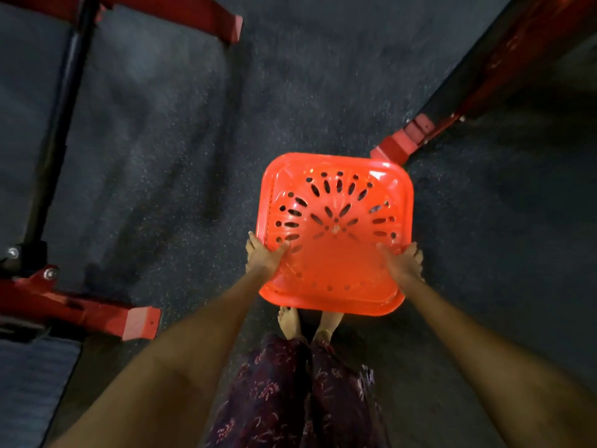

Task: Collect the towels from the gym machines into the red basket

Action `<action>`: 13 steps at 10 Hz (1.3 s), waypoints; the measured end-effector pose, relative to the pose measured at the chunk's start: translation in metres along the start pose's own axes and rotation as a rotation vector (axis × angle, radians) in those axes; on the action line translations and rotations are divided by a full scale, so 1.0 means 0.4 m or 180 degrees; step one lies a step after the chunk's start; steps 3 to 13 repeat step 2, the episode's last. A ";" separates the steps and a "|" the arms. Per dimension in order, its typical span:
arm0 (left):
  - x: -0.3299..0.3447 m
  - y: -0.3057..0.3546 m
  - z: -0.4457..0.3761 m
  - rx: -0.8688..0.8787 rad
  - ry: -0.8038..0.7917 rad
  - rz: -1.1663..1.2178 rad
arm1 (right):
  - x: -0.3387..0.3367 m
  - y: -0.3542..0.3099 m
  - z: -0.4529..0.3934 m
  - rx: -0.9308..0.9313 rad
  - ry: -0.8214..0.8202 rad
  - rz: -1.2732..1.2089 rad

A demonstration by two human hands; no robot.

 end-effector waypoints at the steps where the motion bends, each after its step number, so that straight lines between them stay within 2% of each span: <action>1: -0.022 0.094 0.075 0.0166 0.0068 0.0191 | -0.072 -0.085 0.097 -0.0166 0.0164 -0.0189; 2: -0.038 0.195 0.147 0.0402 0.0012 0.0491 | -0.116 -0.157 0.152 -0.0566 0.0116 -0.0377; 13: -0.038 0.195 0.147 0.0402 0.0012 0.0491 | -0.116 -0.157 0.152 -0.0566 0.0116 -0.0377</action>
Point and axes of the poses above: each hand's wrist, its own z-axis away from the middle knuckle, its own x-axis out of the palm, y = z × x, the point moved 2 cm from there along -z, towards the middle knuckle, and after that the axes turned 15 degrees about z, right-handed, at the moved point
